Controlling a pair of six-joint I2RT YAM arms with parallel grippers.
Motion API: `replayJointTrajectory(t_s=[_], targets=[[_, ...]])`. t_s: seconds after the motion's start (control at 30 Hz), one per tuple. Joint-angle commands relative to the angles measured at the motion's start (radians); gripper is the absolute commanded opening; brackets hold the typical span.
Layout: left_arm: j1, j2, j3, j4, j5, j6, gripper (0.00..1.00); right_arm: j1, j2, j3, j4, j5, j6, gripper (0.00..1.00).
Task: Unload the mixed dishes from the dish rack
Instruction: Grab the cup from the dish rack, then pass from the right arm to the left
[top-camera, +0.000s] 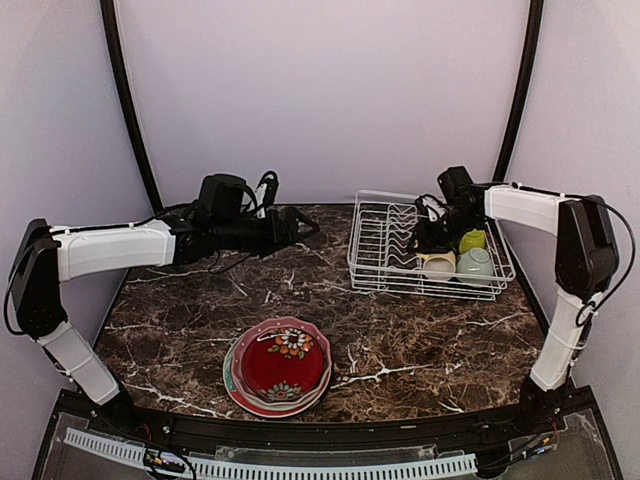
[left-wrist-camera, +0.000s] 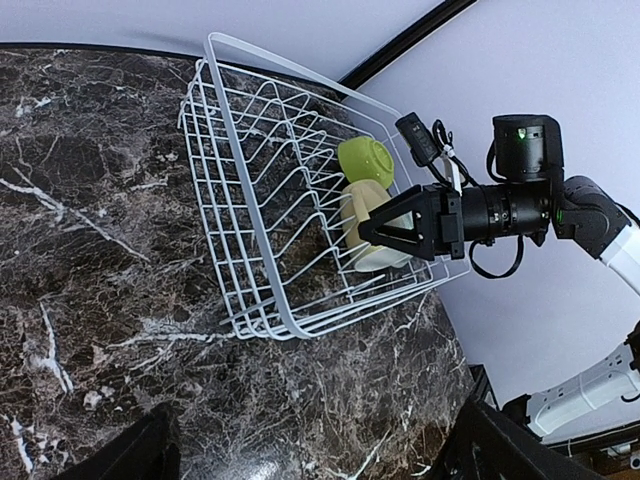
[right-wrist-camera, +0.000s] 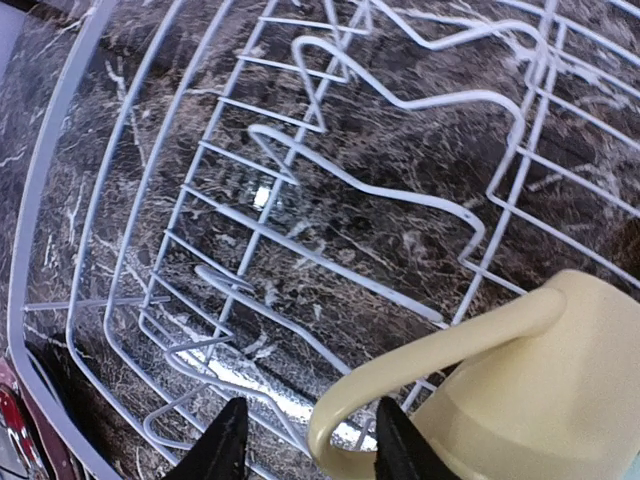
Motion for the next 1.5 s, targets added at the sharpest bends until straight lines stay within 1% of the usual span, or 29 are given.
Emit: replayJointTrajectory(t_s=[0.0,0.13,0.17,0.3,0.53,0.67,0.83,1.0,1.1,1.13,1.33,1.47], targets=[[-0.003,-0.049,0.011,-0.045,-0.021,0.039,0.95,0.018,0.049,0.020,0.011,0.109,-0.019,0.38],[-0.002,-0.050,0.003,-0.041,-0.024,0.033,0.96,0.024,0.045,-0.001,0.051,0.159,-0.029,0.38],[-0.002,-0.050,0.002,-0.040,-0.023,0.032,0.96,0.024,0.045,0.000,0.052,0.166,-0.033,0.36],[-0.003,-0.049,0.008,-0.039,-0.023,0.033,0.96,0.024,0.031,-0.001,0.043,0.168,-0.045,0.19],[-0.003,-0.049,0.011,-0.047,-0.028,0.030,0.96,0.021,-0.071,-0.010,0.039,0.169,-0.026,0.00],[-0.003,-0.057,0.011,-0.059,-0.035,0.031,0.96,0.004,-0.133,-0.019,0.059,0.126,-0.007,0.00],[-0.003,-0.074,0.008,-0.073,-0.043,0.037,0.96,-0.060,-0.222,-0.081,0.150,0.015,0.056,0.00],[-0.002,-0.093,0.009,-0.106,-0.059,0.074,0.96,-0.126,-0.336,-0.189,0.342,-0.129,0.192,0.00],[-0.002,-0.098,0.011,-0.114,-0.057,0.098,0.96,-0.153,-0.365,-0.223,0.447,-0.200,0.316,0.00],[-0.001,-0.097,0.012,-0.109,-0.052,0.107,0.96,-0.157,-0.370,-0.234,0.486,-0.221,0.383,0.00],[-0.003,-0.078,0.007,-0.038,-0.020,0.150,0.96,-0.159,-0.381,-0.295,0.764,-0.312,0.705,0.00],[-0.015,-0.053,-0.003,0.071,-0.016,0.215,0.96,-0.128,-0.365,-0.278,0.839,-0.321,0.837,0.00]])
